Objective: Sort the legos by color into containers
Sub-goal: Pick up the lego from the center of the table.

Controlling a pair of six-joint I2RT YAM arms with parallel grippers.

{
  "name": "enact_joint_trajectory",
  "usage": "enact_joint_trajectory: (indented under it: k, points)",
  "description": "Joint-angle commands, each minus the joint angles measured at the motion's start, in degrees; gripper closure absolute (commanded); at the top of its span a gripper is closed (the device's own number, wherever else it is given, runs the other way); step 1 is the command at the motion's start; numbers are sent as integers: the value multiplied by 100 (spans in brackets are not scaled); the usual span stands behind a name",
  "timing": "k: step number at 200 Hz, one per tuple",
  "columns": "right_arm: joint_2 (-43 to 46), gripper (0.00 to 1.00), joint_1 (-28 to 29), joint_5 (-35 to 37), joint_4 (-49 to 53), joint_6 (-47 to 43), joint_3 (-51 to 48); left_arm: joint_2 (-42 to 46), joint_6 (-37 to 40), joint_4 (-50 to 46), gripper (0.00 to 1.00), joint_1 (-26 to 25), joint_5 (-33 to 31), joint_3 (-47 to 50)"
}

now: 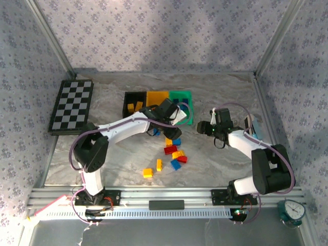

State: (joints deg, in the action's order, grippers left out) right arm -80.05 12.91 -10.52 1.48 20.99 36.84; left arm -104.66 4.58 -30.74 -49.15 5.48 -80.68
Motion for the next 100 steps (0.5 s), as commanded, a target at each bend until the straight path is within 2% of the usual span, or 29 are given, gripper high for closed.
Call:
enact_joint_trajectory:
  k: [1, 25, 100]
  points:
    - [-68, 36, 17, -8, 74, -34, 165, -361, 665, -515, 37, -46, 267, -421]
    - [-52, 36, 27, -6, 33, -25, 139, -788, 965, -1041, 37, -219, 12, -758]
    - [-8, 36, 35, -6, 27, -25, 132, -1309, 1199, -1493, 37, -399, -194, -1121]
